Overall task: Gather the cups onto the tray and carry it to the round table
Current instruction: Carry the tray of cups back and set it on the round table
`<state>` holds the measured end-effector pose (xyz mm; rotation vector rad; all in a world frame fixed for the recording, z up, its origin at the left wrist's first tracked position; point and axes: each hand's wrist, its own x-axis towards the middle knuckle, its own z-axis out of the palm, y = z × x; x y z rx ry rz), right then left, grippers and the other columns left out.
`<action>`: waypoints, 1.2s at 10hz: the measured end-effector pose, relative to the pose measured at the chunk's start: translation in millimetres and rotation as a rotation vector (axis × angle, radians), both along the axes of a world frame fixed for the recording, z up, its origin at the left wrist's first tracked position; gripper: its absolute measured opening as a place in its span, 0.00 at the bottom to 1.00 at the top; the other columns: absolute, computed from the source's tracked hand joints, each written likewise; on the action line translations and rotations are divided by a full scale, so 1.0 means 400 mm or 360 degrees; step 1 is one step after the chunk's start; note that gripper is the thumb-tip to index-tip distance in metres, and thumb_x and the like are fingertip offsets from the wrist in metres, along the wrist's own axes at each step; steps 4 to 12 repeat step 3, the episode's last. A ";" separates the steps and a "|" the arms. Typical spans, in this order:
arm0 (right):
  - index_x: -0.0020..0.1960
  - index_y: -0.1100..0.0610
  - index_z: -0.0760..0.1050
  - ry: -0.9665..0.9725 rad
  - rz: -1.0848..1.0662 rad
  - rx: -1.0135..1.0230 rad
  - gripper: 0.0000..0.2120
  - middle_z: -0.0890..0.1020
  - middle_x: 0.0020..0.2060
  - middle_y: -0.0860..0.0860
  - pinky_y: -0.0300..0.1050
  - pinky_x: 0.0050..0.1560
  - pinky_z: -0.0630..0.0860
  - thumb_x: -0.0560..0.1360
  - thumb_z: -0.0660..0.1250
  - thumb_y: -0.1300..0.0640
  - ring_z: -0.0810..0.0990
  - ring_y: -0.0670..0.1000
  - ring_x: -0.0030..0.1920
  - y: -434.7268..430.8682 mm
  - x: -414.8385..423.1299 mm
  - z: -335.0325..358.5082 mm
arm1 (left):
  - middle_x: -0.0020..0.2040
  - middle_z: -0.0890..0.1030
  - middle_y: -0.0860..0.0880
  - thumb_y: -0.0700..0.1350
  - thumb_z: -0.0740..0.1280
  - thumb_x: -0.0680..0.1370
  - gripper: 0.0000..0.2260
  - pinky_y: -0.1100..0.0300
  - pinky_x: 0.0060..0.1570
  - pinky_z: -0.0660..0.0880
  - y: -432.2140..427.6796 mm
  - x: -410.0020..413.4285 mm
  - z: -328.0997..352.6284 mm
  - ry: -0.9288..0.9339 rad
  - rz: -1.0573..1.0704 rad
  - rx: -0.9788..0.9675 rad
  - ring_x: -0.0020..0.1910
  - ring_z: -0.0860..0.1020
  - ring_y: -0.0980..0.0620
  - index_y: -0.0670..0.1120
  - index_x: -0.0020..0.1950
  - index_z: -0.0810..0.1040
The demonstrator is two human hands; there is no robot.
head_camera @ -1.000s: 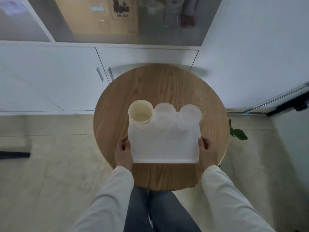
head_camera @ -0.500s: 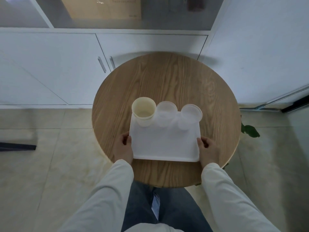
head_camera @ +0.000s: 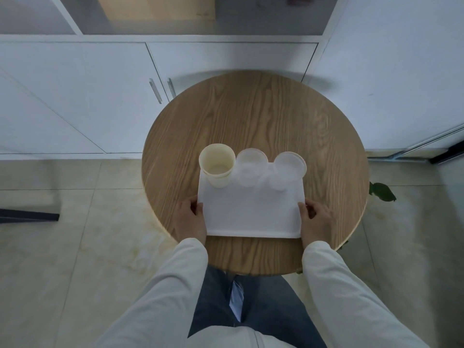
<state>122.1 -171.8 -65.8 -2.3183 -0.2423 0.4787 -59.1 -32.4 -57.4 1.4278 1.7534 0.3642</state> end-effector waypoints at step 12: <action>0.61 0.55 0.72 0.0067 -0.0212 -0.0024 0.20 0.74 0.60 0.57 0.56 0.64 0.65 0.73 0.65 0.47 0.68 0.58 0.63 0.015 -0.010 0.112 | 0.55 0.78 0.45 0.47 0.63 0.76 0.11 0.48 0.60 0.72 -0.007 -0.023 0.077 -0.0030 0.0053 0.0011 0.56 0.75 0.43 0.45 0.56 0.76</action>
